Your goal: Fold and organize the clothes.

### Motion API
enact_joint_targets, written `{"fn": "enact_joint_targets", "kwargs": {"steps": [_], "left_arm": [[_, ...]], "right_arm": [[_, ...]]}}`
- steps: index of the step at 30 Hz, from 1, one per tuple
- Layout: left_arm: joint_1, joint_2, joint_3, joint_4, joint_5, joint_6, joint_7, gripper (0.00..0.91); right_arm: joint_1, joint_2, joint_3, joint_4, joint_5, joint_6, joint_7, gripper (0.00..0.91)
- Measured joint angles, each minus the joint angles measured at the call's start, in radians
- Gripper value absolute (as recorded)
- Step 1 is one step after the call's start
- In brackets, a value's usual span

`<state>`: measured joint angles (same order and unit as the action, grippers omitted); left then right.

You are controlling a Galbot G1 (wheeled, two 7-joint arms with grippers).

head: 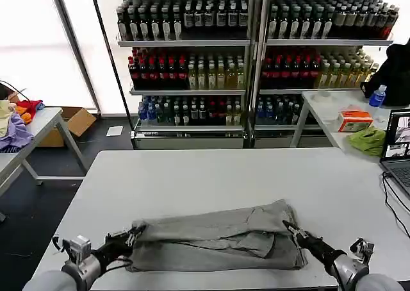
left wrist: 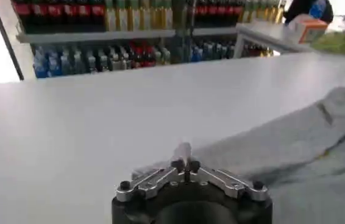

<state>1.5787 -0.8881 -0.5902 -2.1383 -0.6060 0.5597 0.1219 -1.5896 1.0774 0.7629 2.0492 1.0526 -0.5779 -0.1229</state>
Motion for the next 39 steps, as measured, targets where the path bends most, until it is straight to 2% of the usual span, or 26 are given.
{"fn": "enact_joint_targets", "kwargs": {"steps": [5,8,11,16,22,28,34,38,39], "left_arm": [[0.049,-0.017,-0.048,-0.037,0.041,0.006,-0.003,0.907],[0.074,-0.027,-0.088,-0.056,0.049,0.008,-0.012,0.907],[0.091,-0.041,-0.126,-0.077,0.039,0.008,-0.032,0.907],[0.124,-0.070,-0.139,-0.107,0.030,0.001,-0.095,0.907],[0.145,-0.130,-0.088,-0.101,0.074,-0.066,-0.146,0.907],[0.141,-0.218,-0.022,-0.064,0.150,-0.135,-0.177,0.907],[0.108,-0.298,0.019,-0.023,0.199,-0.163,-0.206,0.907],[0.086,-0.326,0.042,-0.001,0.215,-0.175,-0.215,0.675],[0.081,-0.332,0.047,0.006,0.218,-0.177,-0.216,0.655]], "right_arm": [[-0.044,0.001,0.040,0.030,-0.009,0.009,0.007,0.907],[-0.058,-0.003,0.067,0.050,-0.049,0.045,-0.001,0.907],[-0.066,-0.003,0.081,0.061,-0.124,0.115,0.004,0.907],[-0.093,-0.005,0.093,0.074,-0.247,0.279,-0.003,0.907],[-0.123,0.003,0.088,0.066,-0.312,0.461,-0.045,0.907],[-0.135,0.004,0.075,0.053,-0.333,0.555,-0.068,0.907],[-0.144,0.000,0.078,0.050,-0.326,0.597,-0.073,0.907],[-0.149,0.003,0.081,0.051,-0.303,0.605,-0.068,0.907],[-0.151,0.003,0.083,0.052,-0.296,0.605,-0.065,0.907]]}}
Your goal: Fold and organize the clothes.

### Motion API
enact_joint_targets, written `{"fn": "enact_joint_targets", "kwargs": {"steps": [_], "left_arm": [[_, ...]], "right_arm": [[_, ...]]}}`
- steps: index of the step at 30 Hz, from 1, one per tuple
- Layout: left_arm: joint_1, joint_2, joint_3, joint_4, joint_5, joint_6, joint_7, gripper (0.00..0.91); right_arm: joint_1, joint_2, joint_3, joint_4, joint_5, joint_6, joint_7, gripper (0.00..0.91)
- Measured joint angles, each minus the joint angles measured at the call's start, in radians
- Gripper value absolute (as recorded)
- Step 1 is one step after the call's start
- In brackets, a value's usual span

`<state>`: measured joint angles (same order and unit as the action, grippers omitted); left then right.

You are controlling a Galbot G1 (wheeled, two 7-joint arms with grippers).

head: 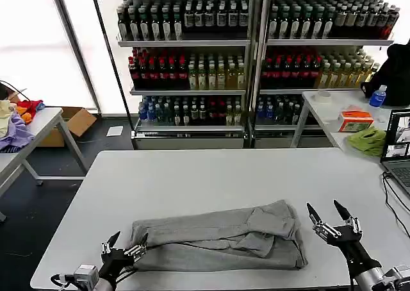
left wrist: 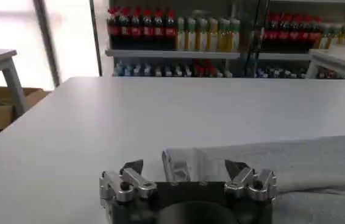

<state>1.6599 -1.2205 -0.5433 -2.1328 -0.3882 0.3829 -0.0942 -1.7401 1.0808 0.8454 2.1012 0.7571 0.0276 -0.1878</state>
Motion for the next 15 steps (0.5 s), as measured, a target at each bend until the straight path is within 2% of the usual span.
{"fn": "enact_joint_targets", "kwargs": {"steps": [3,5,6,7,8,15], "left_arm": [[-0.011,-0.018,0.012,0.019,0.008,-0.005,-0.003,0.625],[-0.014,-0.026,0.015,0.030,0.013,-0.005,-0.003,0.534],[-0.014,-0.029,0.016,0.036,0.016,-0.005,-0.002,0.413],[-0.014,-0.031,0.016,0.042,0.019,-0.005,0.001,0.151],[-0.014,-0.035,0.017,0.048,0.021,-0.006,0.005,0.010],[-0.020,-0.047,0.020,0.073,0.034,-0.012,0.021,0.000]], "right_arm": [[-0.003,0.000,0.003,0.003,0.020,0.001,0.005,0.907],[-0.002,0.000,0.007,0.005,0.034,0.001,0.009,0.907],[-0.002,0.000,0.008,0.007,0.041,0.000,0.012,0.907],[-0.002,0.000,0.010,0.009,0.047,0.000,0.013,0.907],[-0.003,0.000,0.013,0.011,0.056,-0.002,0.016,0.907],[-0.004,0.000,0.025,0.021,0.116,-0.016,0.027,0.907]]}}
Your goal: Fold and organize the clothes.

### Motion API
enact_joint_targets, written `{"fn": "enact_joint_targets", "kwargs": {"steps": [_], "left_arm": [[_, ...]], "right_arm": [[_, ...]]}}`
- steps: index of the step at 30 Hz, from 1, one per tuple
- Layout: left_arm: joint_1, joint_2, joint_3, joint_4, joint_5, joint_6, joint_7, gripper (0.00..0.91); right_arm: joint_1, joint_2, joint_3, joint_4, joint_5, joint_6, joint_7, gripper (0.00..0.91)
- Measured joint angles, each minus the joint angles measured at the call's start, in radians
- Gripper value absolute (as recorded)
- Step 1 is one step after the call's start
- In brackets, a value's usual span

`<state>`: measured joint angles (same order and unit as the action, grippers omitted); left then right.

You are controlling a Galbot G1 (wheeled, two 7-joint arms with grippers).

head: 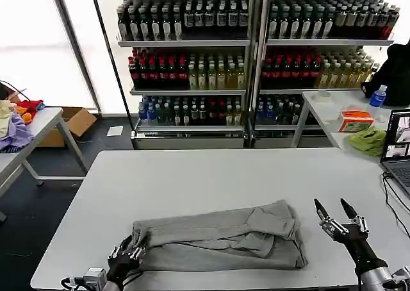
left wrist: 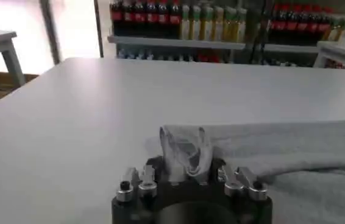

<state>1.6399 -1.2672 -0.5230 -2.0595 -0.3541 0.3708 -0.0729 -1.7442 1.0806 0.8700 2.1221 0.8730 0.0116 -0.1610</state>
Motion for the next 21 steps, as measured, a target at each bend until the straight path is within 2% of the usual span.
{"fn": "enact_joint_targets", "kwargs": {"steps": [13,21], "left_arm": [[-0.028,-0.007,-0.003,0.022,0.009,-0.029,0.018,0.000],[-0.067,0.026,-0.049,0.040,-0.030,-0.028,0.019,0.000]], "right_arm": [[0.025,0.010,-0.008,-0.007,0.059,-0.020,0.009,0.907],[0.034,0.000,0.009,-0.011,0.093,-0.027,0.019,0.907]]}}
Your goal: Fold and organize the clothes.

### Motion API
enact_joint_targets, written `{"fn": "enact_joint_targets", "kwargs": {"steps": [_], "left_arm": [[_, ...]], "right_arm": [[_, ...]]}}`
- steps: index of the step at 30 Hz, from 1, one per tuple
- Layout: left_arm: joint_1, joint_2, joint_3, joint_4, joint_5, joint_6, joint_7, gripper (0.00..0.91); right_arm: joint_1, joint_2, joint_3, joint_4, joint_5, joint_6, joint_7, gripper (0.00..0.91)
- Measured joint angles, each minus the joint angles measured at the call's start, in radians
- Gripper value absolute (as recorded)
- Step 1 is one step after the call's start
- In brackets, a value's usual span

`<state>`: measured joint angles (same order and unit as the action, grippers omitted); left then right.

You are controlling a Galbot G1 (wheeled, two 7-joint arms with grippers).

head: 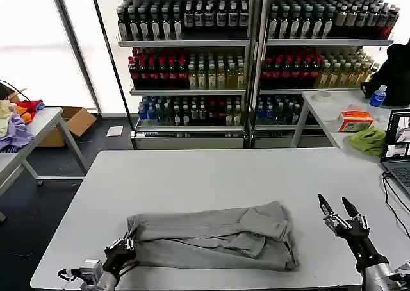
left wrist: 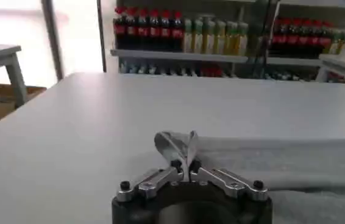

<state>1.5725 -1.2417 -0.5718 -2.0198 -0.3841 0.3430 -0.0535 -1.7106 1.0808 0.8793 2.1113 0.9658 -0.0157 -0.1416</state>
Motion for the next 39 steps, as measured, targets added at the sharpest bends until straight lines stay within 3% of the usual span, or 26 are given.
{"fn": "enact_joint_targets", "kwargs": {"steps": [15,22,29,39], "left_arm": [[-0.041,0.238,-0.336,0.142,-0.153,0.007,0.063,0.000],[-0.063,0.289,-0.391,0.123,-0.219,0.034,0.062,0.000],[-0.086,0.317,-0.346,0.010,-0.306,0.076,0.005,0.000],[-0.150,0.329,-0.072,-0.083,-0.351,0.103,-0.082,0.000]], "right_arm": [[0.019,-0.005,-0.006,0.002,0.027,-0.011,0.007,0.907],[0.007,-0.003,-0.003,0.008,0.023,-0.009,0.005,0.907],[-0.003,0.012,0.000,0.002,0.006,0.004,0.001,0.907],[-0.027,0.040,0.004,0.003,-0.034,0.020,-0.009,0.907]]}}
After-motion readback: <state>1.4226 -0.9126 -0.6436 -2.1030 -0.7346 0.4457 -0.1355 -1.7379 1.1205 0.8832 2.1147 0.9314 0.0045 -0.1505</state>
